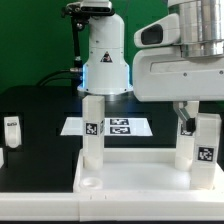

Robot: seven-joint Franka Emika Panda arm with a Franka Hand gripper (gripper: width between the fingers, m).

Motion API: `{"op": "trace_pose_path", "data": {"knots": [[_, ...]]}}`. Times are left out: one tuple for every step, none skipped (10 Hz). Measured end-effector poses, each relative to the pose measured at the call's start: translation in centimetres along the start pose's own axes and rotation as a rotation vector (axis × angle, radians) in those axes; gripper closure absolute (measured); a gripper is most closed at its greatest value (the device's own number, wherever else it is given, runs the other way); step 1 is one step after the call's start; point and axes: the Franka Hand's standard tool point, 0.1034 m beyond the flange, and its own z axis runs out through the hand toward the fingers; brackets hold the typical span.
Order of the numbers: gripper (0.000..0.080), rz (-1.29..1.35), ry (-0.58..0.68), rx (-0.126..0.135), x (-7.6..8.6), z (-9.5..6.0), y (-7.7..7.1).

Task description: Assemble desk

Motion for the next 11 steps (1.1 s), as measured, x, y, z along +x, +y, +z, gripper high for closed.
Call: {"op": "trace_pose_path", "data": {"knots": [[0.0504,0.068,0.002,-0.006,0.24,0.00,0.38],[0.0504,0.199,-0.001,-0.011,0.32,-0.02,0.52],[0.0507,0.370,-0.002,-0.014,0.32,-0.08,0.59],[0.0508,0.590,-0.001,-0.016,0.05,-0.08,0.48],[0.0508,0.837,-0.006,-0.010,-0.28,0.02,0.17],[0.0509,1.042,-0.022,0.008,0.04,0.11,0.26],[0.0509,1.147,-0.035,0.017,0.09,0.10,0.38],[0.0509,1.185,-0.036,0.015,-0.11,0.15,0.20],[0.0509,1.183,-0.036,0.015,-0.12,0.15,0.19],[0.0509,1.165,-0.035,0.014,-0.11,0.16,0.20],[0.0416,1.075,-0.034,0.014,-0.23,0.18,0.11]]}}
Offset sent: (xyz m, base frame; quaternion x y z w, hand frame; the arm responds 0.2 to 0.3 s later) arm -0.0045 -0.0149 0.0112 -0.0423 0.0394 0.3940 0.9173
